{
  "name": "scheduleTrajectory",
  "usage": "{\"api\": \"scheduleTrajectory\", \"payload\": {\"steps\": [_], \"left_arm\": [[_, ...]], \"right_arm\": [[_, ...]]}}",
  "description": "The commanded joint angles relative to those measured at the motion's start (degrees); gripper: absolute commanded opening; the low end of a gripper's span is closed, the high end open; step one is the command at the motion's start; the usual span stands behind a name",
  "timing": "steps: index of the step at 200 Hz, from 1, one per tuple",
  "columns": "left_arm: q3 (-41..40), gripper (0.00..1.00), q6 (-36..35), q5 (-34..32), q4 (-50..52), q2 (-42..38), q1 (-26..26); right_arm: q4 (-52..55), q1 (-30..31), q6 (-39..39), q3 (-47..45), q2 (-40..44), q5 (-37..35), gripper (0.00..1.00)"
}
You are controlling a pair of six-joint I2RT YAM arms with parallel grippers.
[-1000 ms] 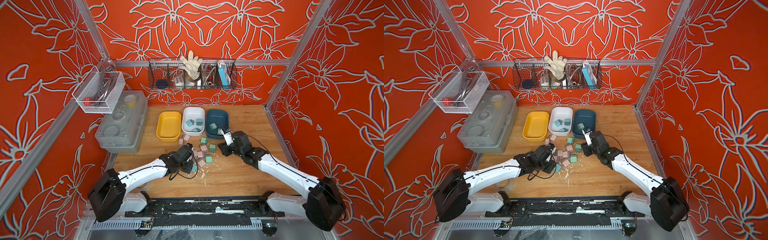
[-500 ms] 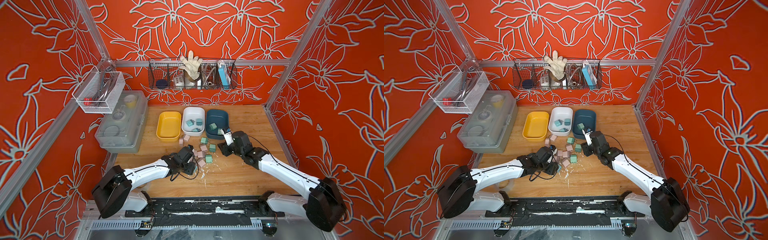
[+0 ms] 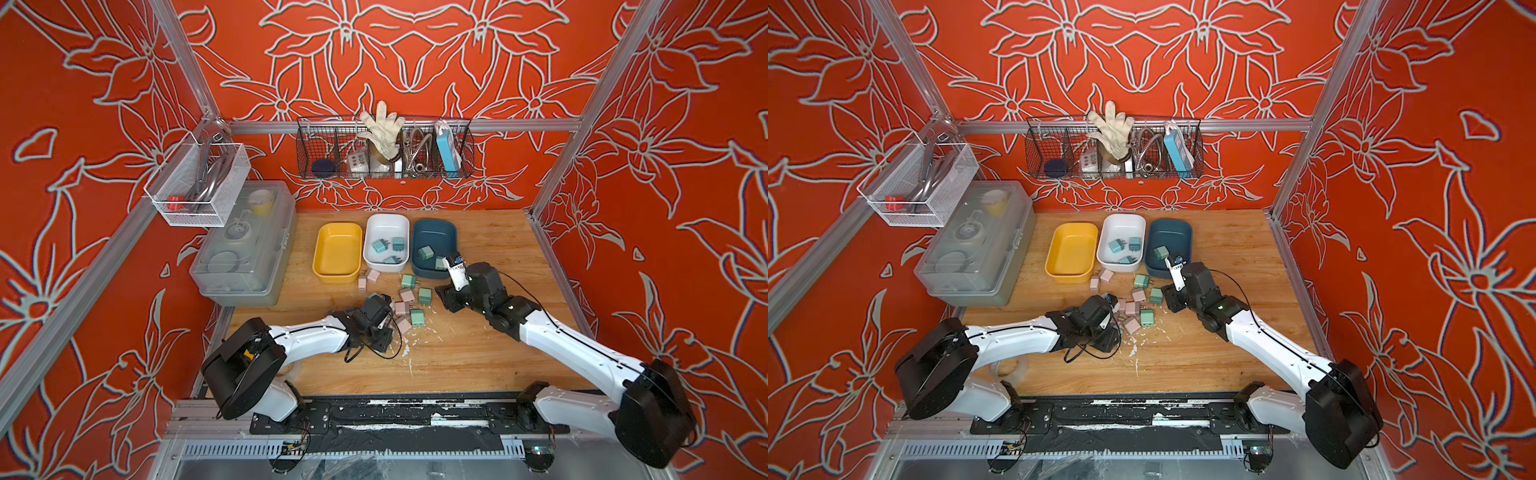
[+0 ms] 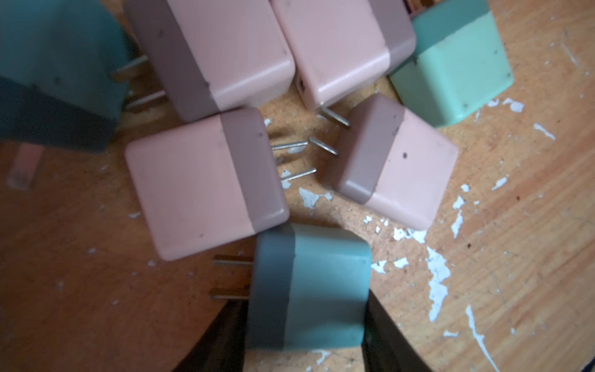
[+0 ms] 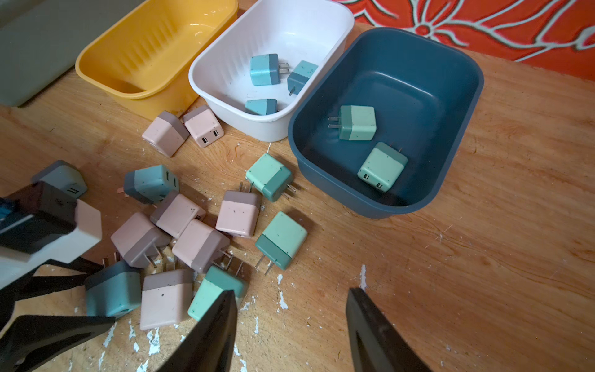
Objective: Place the plugs by color into the storage box
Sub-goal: Pick up the plug from the center of the board.
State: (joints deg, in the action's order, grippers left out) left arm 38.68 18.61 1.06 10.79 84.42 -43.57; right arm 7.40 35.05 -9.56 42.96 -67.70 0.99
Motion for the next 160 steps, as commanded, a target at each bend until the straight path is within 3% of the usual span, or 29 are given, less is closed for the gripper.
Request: {"api": "scheduleTrajectory", "payload": {"steps": [1,47,111,160], "left_arm": [[0.4,0.47,-1.3,-1.6,2.1,1.4,-0.3],[1.5,0.42,-1.9,-2.2,5.2,-1.4,-0.3],[3.7,0.39,-1.8,-4.3,10.1,-13.6,0.1],[8.2,0.37,-0.8,-3.4,7.3,-16.3,6.9]], "right_arm": [[-0.2,0.2,-0.3,0.1,-1.9,-0.6,0.59],[0.6,0.2,-0.7,0.9,-2.8,0.2,0.60],[-1.0,0.3,-2.6,0.1,-0.6,4.1,0.60],[-0.3,0.2,-3.2,0.9,-0.8,5.6,0.60]]}}
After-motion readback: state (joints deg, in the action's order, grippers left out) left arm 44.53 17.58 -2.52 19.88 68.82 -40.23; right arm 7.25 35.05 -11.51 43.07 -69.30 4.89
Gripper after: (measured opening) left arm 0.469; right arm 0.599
